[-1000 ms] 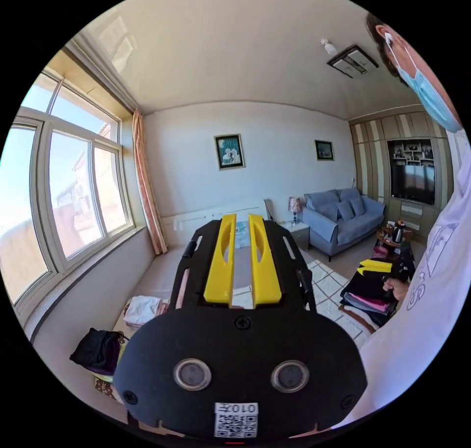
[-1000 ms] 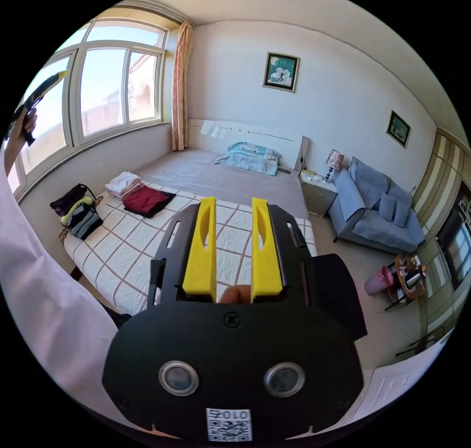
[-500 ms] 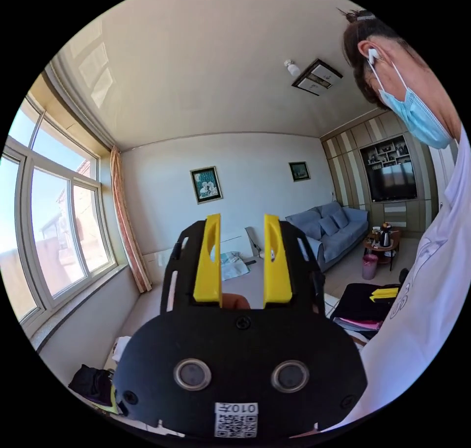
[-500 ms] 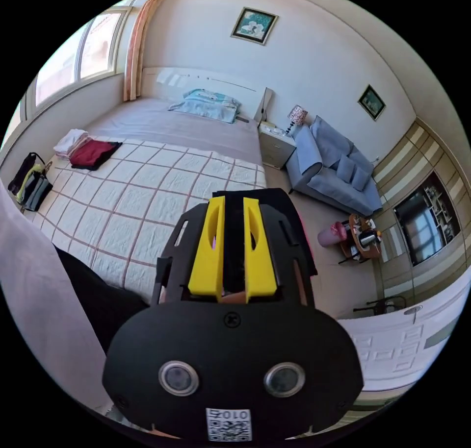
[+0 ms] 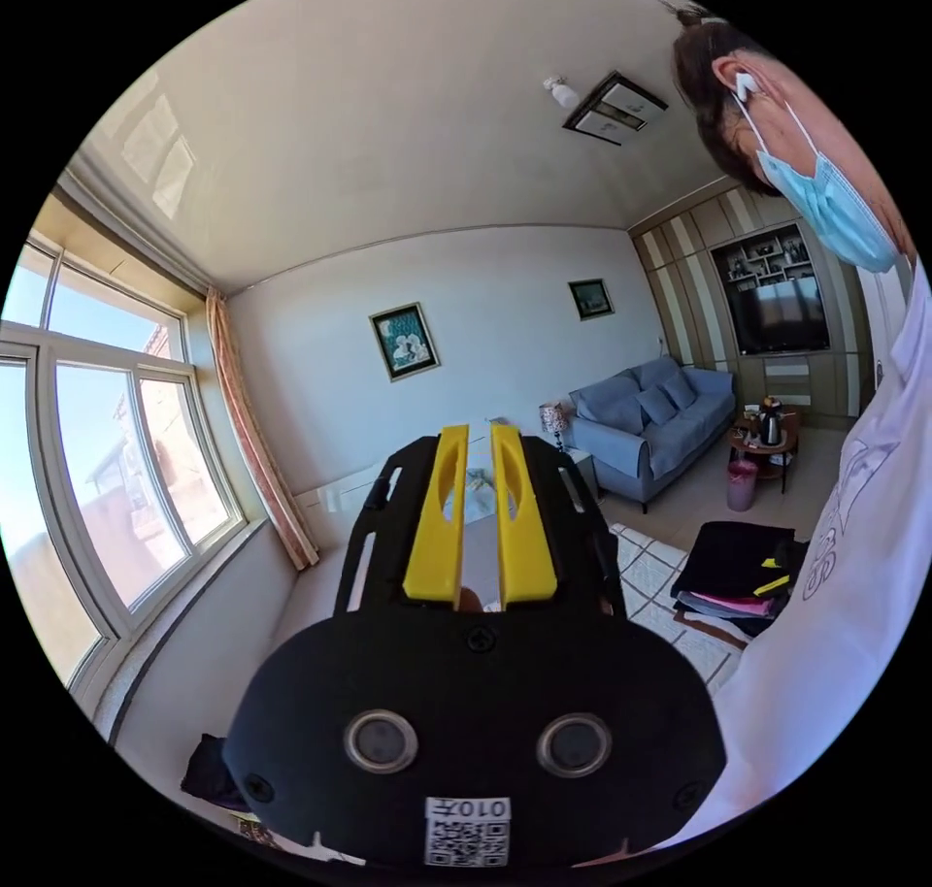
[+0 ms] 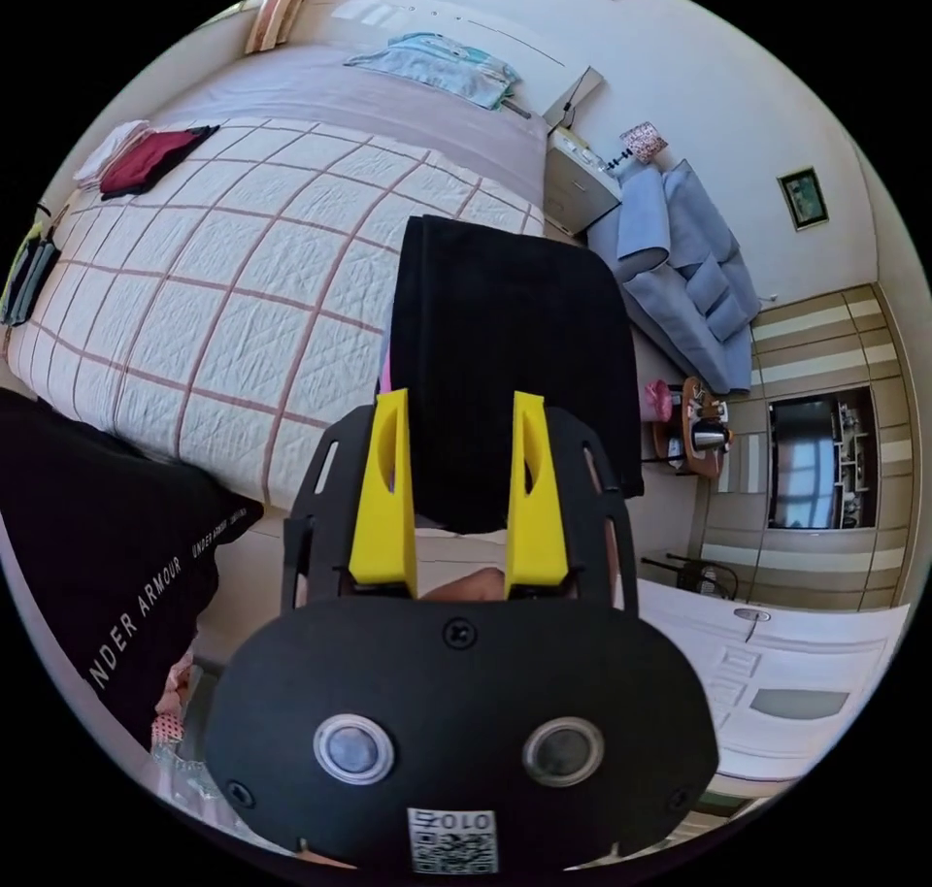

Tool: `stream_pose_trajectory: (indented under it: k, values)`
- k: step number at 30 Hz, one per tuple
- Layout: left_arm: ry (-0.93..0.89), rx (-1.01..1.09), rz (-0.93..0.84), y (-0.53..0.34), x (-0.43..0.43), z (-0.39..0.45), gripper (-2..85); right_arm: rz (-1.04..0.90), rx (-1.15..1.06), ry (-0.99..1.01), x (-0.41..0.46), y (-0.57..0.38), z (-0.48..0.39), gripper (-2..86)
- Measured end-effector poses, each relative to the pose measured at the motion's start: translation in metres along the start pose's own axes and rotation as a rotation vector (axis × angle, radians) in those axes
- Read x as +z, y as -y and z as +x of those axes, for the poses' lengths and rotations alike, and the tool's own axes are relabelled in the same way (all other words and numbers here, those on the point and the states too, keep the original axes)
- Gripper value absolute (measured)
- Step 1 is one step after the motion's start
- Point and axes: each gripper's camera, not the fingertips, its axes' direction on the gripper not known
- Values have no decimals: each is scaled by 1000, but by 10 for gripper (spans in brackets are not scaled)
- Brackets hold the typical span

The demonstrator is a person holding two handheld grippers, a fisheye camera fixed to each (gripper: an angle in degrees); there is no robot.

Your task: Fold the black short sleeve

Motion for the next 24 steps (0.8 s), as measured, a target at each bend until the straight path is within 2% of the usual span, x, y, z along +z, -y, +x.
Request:
stream_pose_trajectory:
  k: [2,4,6,9,11,14,18,20,22,24]
  values:
    - [33,55,5,1,-4,5,50,-4,3,57,8,-1,13,126]
    - [136,146,-62,5,-9,15,39,-8,10,100,12,-1,24,119]
    - [211,196,-51,6,-15,22,25,-10,25,137,15,-2,36,111]
    - [229,283,-76,9,-16,32,5,8,52,226,13,-4,60,89]
    - [300,258,-80,9,-16,33,0,32,99,247,13,-8,79,86]
    - [304,175,-80,5,-14,27,-3,12,121,216,23,-12,93,111]
    - [240,-36,-6,-6,-20,1,-3,6,76,142,27,-13,96,123]
    - [152,-148,56,-13,-25,-17,-3,11,18,70,29,-16,88,112]
    - [-49,-295,124,-26,-25,-44,-3,16,-32,-46,32,-21,80,102]
    - [-126,-379,152,-38,-21,-58,-3,41,-39,-140,34,-28,79,90]
